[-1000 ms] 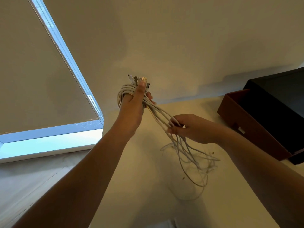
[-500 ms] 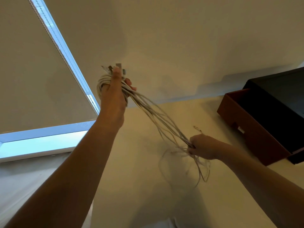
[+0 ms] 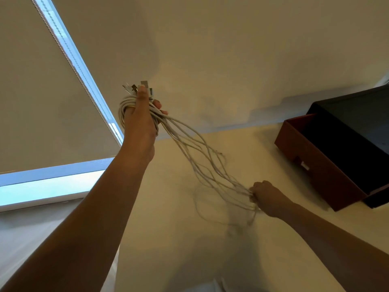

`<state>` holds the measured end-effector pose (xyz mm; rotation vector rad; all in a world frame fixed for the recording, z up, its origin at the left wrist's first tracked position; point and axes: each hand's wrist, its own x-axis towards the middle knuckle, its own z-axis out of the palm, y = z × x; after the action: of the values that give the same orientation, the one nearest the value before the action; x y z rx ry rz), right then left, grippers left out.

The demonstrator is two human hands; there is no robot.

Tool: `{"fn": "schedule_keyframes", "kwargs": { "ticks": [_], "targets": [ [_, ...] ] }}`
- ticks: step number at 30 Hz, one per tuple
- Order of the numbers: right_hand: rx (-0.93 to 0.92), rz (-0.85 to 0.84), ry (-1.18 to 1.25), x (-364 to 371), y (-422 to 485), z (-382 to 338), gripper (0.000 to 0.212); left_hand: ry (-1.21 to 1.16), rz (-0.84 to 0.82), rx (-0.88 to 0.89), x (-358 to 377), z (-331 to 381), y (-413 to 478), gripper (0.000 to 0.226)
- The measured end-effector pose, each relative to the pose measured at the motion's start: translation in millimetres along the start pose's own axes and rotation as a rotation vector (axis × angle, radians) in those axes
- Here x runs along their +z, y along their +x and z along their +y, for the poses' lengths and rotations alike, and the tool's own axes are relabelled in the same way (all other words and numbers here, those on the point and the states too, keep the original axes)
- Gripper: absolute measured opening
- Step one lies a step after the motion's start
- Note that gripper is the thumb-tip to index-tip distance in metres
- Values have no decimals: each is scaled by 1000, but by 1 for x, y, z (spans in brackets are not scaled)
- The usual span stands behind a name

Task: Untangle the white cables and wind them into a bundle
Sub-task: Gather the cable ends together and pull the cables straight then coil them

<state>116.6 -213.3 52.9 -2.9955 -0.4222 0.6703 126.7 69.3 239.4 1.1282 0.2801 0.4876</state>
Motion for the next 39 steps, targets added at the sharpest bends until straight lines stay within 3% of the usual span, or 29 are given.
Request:
{"fn": "schedule_keyframes", "kwargs": {
  "ticks": [4,8,10,14,16,18,19,21,25,29,32,39],
  "targets": [
    [81,173,429,-27,1,-2,19,27,-21,1,0,-1,-4,24],
    [-49,607,365,-56,1,4,22,41,-32,-2,0,-2,-5,24],
    [-104,709,348,-62,0,8,28,37,-36,-11,1,-2,-5,24],
    [-16,584,393,-51,0,26,27,21,-28,-40,1,-3,-5,24],
    [46,250,99,-44,0,32,25,21,-36,-56,1,-5,-5,25],
    [69,-94,-69,-44,-3,29,62,29,-54,-67,2,-8,-7,25],
    [32,-174,-29,-49,-5,21,78,33,-62,-72,3,-10,-8,25],
    [-126,-108,177,-67,-11,-2,84,43,-78,-75,6,-14,-12,25],
    [-422,304,631,-106,-27,-68,73,61,-119,-85,10,-18,-19,27],
    [-489,456,705,-129,-32,-125,69,155,-119,-73,11,-23,-29,31],
    [-509,453,613,-132,-22,-138,30,170,-106,-63,11,-24,-33,33],
    [-497,287,783,-124,-21,-141,27,154,-110,-55,8,-26,-36,31]
  ]
}}
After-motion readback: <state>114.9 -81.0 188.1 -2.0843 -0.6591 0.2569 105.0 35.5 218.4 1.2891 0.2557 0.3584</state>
